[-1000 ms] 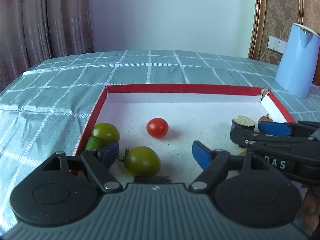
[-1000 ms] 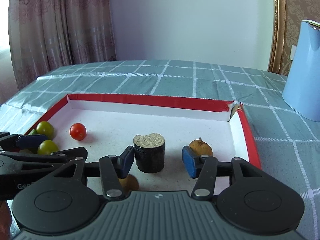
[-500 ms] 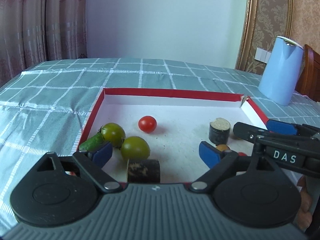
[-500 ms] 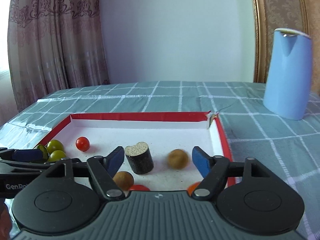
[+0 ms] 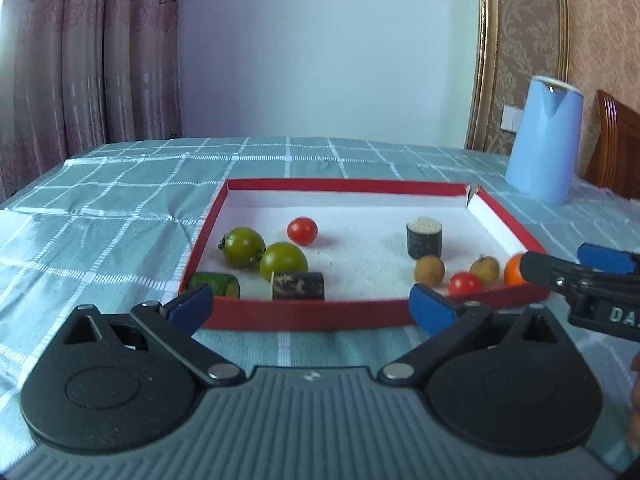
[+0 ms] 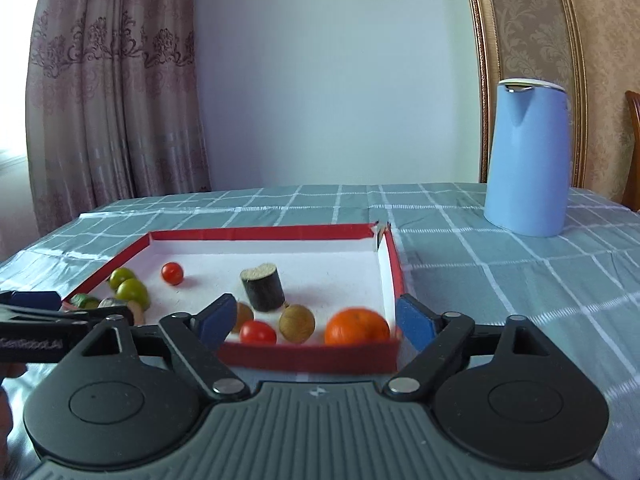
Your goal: Organize fruits
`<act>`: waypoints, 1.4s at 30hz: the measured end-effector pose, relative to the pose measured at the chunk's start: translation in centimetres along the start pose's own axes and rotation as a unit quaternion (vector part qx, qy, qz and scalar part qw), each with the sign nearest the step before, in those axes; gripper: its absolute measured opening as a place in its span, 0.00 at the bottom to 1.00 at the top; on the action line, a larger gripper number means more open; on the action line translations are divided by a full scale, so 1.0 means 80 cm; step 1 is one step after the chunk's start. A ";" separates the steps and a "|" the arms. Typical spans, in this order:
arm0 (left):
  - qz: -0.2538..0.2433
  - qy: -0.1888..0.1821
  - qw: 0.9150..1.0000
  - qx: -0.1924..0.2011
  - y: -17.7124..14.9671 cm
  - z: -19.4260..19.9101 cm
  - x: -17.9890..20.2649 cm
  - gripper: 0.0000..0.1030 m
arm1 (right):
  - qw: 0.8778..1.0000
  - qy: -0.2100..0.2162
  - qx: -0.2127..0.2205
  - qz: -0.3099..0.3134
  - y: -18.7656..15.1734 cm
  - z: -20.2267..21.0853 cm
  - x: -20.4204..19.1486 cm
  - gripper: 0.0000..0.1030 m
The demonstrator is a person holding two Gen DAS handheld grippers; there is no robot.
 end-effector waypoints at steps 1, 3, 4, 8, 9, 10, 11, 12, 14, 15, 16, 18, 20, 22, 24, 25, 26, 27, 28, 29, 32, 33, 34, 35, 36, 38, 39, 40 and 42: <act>-0.002 0.002 1.000 -0.002 -0.003 0.001 0.002 1.00 | 1.000 0.001 0.000 0.006 -0.002 0.003 -0.001 0.85; -0.006 0.006 1.000 -0.006 -0.007 0.002 0.005 1.00 | 1.000 0.003 0.000 0.014 -0.005 0.006 -0.004 0.86; -0.007 0.010 1.000 -0.008 -0.009 0.002 0.006 1.00 | 1.000 0.005 -0.003 0.018 -0.007 0.007 -0.007 0.86; -0.019 0.020 0.999 -0.017 -0.018 0.003 0.013 1.00 | 0.999 0.013 -0.007 0.033 -0.013 0.012 -0.017 0.86; -0.024 0.019 0.999 -0.016 -0.019 0.004 0.016 1.00 | 0.999 0.010 -0.004 0.035 -0.015 0.014 -0.018 0.86; -0.028 0.021 0.999 -0.015 -0.020 0.005 0.018 1.00 | 0.999 0.008 -0.003 0.036 -0.016 0.015 -0.018 0.86; -0.029 0.025 0.999 -0.013 -0.021 0.005 0.018 1.00 | 0.999 0.009 -0.004 0.036 -0.016 0.016 -0.018 0.86; -0.029 0.026 0.999 -0.013 -0.021 0.005 0.018 1.00 | 0.999 0.007 -0.006 0.032 -0.017 0.017 -0.017 0.86; -0.023 0.026 0.999 -0.016 -0.021 0.004 0.015 1.00 | 1.000 0.007 -0.012 0.023 -0.019 0.016 -0.013 0.86; -0.020 0.027 0.999 -0.018 -0.021 0.003 0.014 1.00 | 1.000 0.009 -0.017 0.020 -0.020 0.015 -0.012 0.86; -0.017 0.028 0.999 -0.020 -0.021 0.003 0.012 1.00 | 1.000 0.009 -0.022 0.017 -0.020 0.014 -0.011 0.86; -0.015 0.031 0.999 -0.016 -0.022 0.005 0.011 1.00 | 1.000 0.008 -0.024 0.016 -0.021 0.013 -0.010 0.86; -0.017 0.033 0.999 -0.010 -0.021 0.007 0.012 1.00 | 1.000 0.009 -0.025 0.016 -0.021 0.013 -0.010 0.86; -0.017 0.033 0.999 -0.012 -0.022 0.007 0.012 1.00 | 0.999 0.010 -0.026 0.019 -0.022 0.013 -0.011 0.86; -0.017 0.032 0.999 -0.013 -0.022 0.006 0.012 1.00 | 0.999 0.010 -0.027 0.020 -0.022 0.013 -0.011 0.86; -0.017 0.032 0.999 -0.013 -0.022 0.007 0.012 1.00 | 0.999 0.010 -0.027 0.020 -0.022 0.012 -0.012 0.86; -0.017 0.032 0.999 -0.013 -0.021 0.007 0.012 1.00 | 0.999 0.010 -0.028 0.021 -0.022 0.012 -0.012 0.86; -0.018 0.032 0.999 -0.012 -0.021 0.007 0.012 1.00 | 0.999 0.010 -0.028 0.021 -0.022 0.012 -0.012 0.86; -0.018 0.033 0.999 -0.012 -0.021 0.007 0.012 1.00 | 0.999 0.011 -0.029 0.021 -0.022 0.012 -0.012 0.86; -0.018 0.033 0.999 -0.012 -0.021 0.007 0.012 1.00 | 0.999 0.011 -0.030 0.021 -0.023 0.011 -0.013 0.86; -0.016 0.035 0.999 -0.013 -0.021 0.006 0.011 1.00 | 0.999 0.012 -0.032 0.023 -0.023 0.010 -0.014 0.86; -0.015 0.036 0.999 -0.013 -0.021 0.006 0.011 1.00 | 0.999 0.012 -0.031 0.023 -0.023 0.010 -0.014 0.86; -0.015 0.036 0.999 -0.013 -0.021 0.006 0.011 1.00 | 0.999 0.012 -0.032 0.023 -0.023 0.010 -0.014 0.86; -0.014 0.037 0.999 -0.013 -0.021 0.006 0.011 1.00 | 0.999 0.012 -0.032 0.023 -0.023 0.010 -0.014 0.86; -0.014 0.037 0.999 -0.013 -0.021 0.006 0.011 1.00 | 0.999 0.012 -0.032 0.023 -0.023 0.010 -0.014 0.86; -0.015 0.037 0.999 -0.013 -0.021 0.007 0.011 1.00 | 0.999 0.012 -0.033 0.023 -0.023 0.010 -0.014 0.86; -0.016 0.037 0.999 -0.012 -0.021 0.007 0.011 1.00 | 0.999 0.013 -0.033 0.024 -0.023 0.010 -0.014 0.86; -0.016 0.037 0.999 -0.012 -0.022 0.007 0.011 1.00 | 0.999 0.013 -0.033 0.024 -0.023 0.010 -0.014 0.86; -0.015 0.037 0.999 -0.013 -0.022 0.006 0.010 1.00 | 0.999 0.012 -0.033 0.023 -0.023 0.010 -0.014 0.86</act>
Point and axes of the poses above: each gripper's, at about its wrist camera, not at the fingertips, and z roughly against the way its jaws point, x to its right, y to its top, the point moved 4 cm from there along -z, roughly the way its jaws point, and after that the axes turned 11 degrees about -y, right-handed, at the moved point
